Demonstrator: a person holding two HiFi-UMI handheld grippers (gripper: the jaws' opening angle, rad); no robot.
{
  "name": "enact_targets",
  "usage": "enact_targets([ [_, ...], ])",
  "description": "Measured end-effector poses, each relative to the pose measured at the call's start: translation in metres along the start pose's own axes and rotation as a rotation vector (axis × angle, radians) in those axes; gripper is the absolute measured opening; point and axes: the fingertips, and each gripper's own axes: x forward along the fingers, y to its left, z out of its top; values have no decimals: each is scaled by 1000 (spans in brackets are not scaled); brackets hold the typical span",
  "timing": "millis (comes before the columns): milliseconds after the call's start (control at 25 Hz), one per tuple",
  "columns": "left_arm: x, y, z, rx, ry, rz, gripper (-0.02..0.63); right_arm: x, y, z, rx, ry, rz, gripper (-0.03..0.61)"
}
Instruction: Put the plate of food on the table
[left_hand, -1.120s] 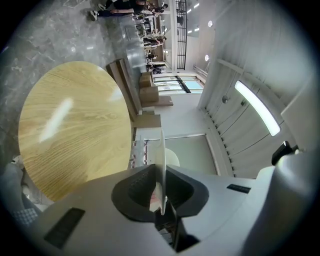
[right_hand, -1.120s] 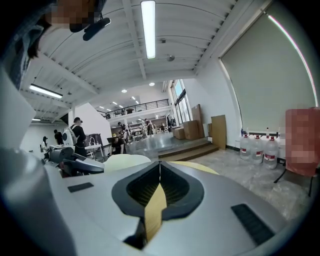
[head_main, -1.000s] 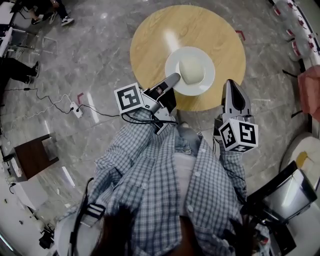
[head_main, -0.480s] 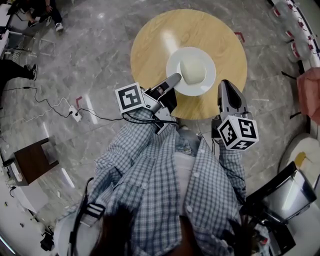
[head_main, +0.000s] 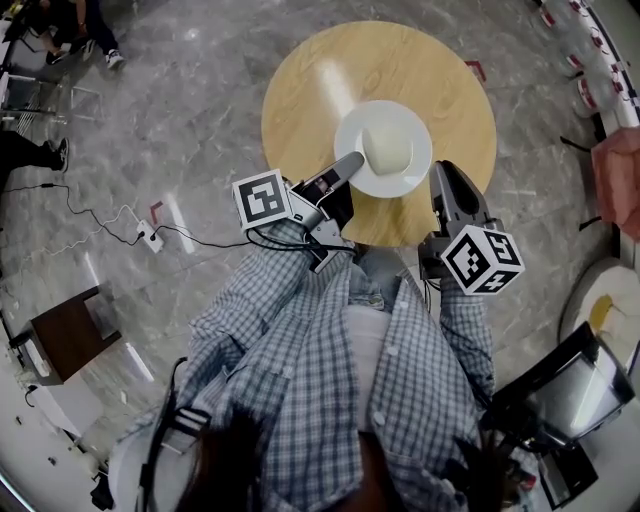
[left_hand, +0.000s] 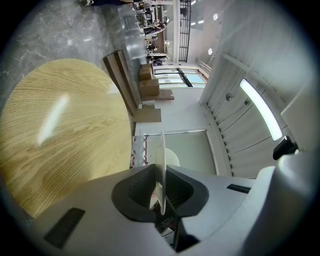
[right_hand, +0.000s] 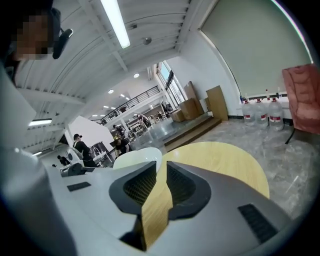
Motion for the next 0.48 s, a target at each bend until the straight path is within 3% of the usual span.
enact_targets([
  [240, 3, 3, 16, -8, 5, -7, 29, 21, 7, -3, 111, 34, 60, 63],
  [480, 6, 1, 13, -1, -8, -8, 29, 23, 7, -4, 143, 62, 98, 63],
])
